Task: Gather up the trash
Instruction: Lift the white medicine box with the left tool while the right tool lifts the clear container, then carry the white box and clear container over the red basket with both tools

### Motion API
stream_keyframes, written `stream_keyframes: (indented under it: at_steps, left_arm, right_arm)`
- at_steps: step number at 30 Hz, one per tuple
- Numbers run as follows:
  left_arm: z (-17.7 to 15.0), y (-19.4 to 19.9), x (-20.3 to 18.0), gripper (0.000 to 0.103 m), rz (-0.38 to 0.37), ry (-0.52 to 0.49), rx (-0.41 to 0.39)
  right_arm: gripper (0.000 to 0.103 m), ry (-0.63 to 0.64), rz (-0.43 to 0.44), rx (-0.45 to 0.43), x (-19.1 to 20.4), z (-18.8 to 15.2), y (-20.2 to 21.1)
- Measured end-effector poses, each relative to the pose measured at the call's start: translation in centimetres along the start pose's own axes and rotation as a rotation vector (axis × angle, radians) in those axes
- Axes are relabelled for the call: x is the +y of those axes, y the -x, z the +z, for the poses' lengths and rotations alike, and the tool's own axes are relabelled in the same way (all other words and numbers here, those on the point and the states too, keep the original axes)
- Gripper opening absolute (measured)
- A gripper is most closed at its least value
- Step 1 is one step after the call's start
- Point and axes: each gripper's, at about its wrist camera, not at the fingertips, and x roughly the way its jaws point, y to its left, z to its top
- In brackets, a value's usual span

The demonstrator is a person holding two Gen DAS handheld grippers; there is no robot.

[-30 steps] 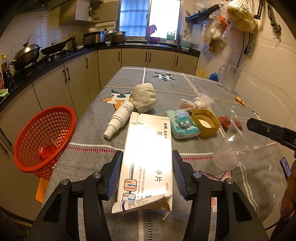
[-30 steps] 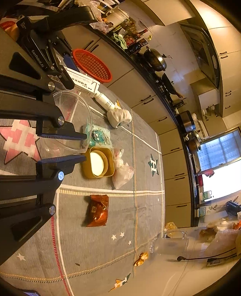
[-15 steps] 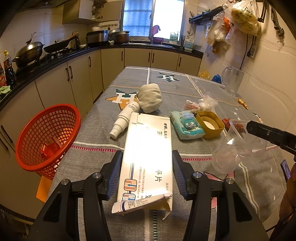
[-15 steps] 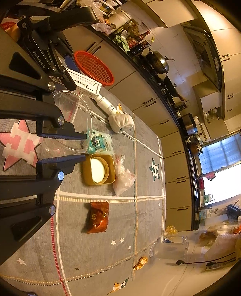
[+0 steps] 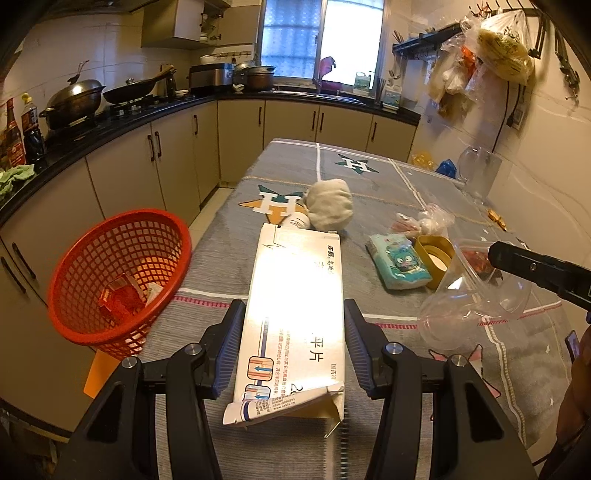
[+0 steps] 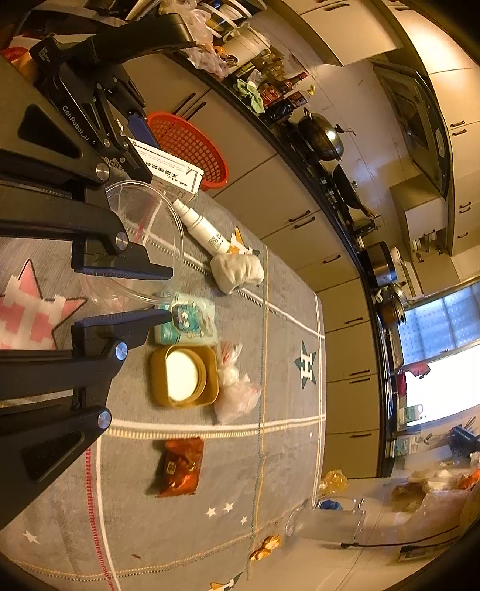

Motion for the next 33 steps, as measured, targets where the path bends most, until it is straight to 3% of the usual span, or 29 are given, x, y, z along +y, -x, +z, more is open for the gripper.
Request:
stream_keyframes:
  at_steps: [33]
  left_arm:
    - [2.5,1.6,9.4,0.052,0.128,0.107,-0.058]
  right_arm:
    - [0.018,0.131,0.057,0.047,8.1,3.3,-5.2]
